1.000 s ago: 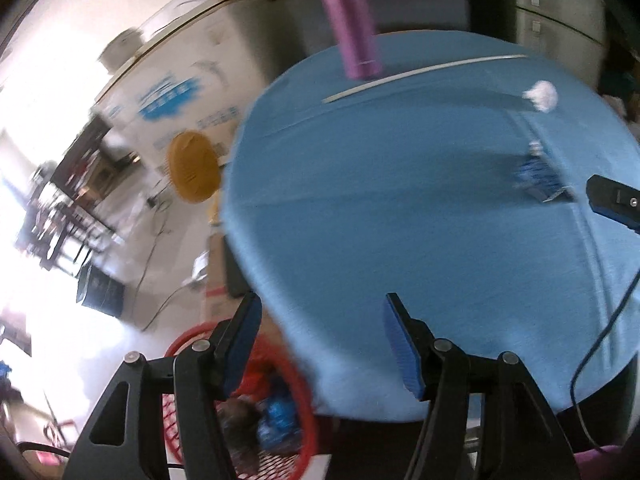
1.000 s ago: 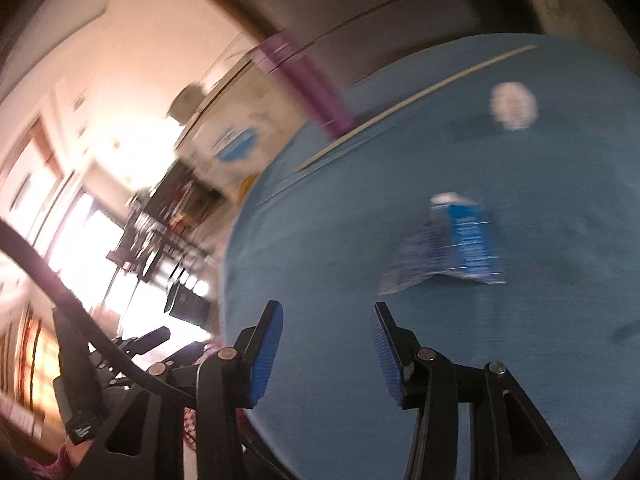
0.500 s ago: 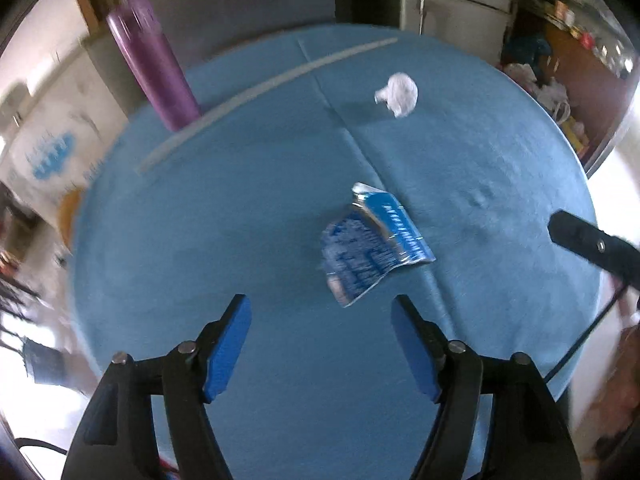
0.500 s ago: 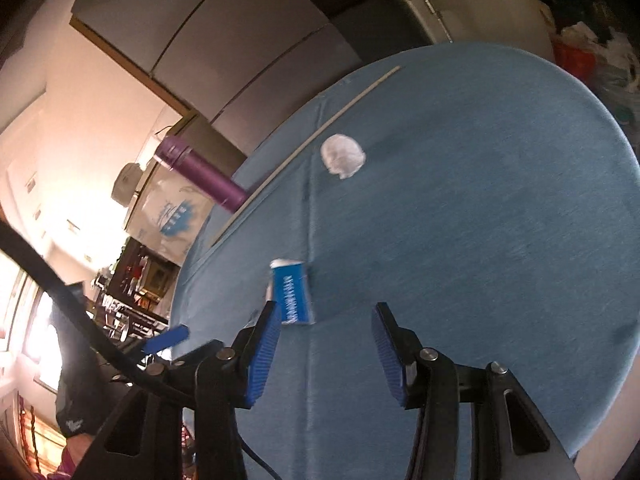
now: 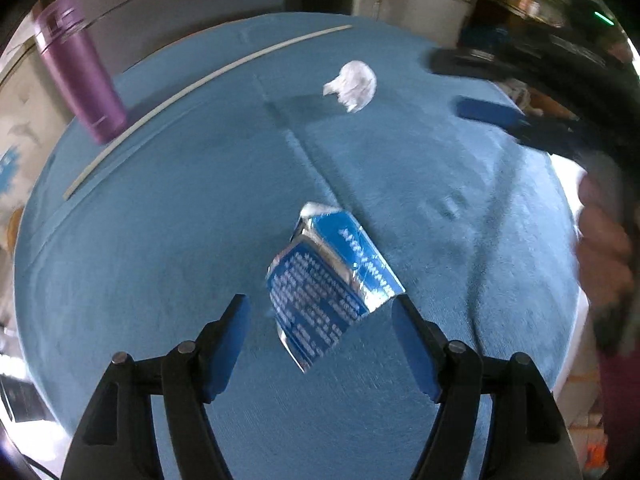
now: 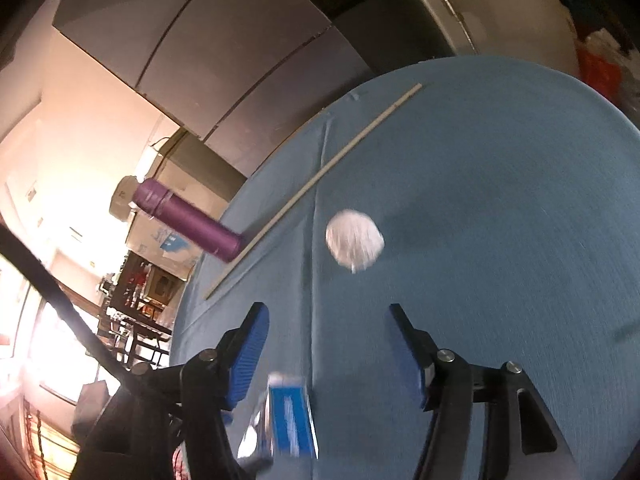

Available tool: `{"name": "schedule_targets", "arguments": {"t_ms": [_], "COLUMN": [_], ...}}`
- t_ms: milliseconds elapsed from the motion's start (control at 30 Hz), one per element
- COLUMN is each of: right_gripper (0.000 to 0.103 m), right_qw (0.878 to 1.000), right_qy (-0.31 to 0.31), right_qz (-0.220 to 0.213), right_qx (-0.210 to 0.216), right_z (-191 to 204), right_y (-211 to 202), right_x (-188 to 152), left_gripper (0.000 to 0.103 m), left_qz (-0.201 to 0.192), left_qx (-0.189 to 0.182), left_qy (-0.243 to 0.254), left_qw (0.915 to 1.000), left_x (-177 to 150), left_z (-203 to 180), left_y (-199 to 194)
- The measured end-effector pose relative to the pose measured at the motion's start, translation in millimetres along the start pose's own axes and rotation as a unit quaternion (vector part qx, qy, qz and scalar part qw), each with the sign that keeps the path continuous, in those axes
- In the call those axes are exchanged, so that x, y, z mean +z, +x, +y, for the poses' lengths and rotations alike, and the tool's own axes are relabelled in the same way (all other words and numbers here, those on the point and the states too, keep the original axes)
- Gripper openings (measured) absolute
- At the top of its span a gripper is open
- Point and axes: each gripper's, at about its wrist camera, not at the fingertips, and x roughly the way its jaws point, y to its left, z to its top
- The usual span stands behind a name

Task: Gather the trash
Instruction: 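Grasp the blue milk carton with left tool while right tool grasps the white tissue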

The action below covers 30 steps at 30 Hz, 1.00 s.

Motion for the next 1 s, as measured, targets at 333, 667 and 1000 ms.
{"name": "schedule_targets", "arguments": {"t_ms": [333, 667, 1000], "right_gripper": [0.063, 0.040, 0.040], "right_qw": [0.999, 0.999, 1.000], "right_qy": [0.023, -0.015, -0.011], "right_qz": [0.006, 0.007, -0.002], "right_qx": [-0.037, -0.046, -0.007], "right_z": [-11, -7, -17], "right_y": [69, 70, 10], "right_x": [42, 30, -12], "left_gripper": [0.076, 0.077, 0.079], "left_qz": [-0.019, 0.024, 0.003], "left_qx": [-0.073, -0.173, -0.149], "left_qy": [0.088, 0.087, 0.103], "left_qw": [0.9933, 0.9807, 0.9835], "left_x": [26, 32, 11], "left_z": [11, 23, 7], "left_y": [9, 49, 44]}}
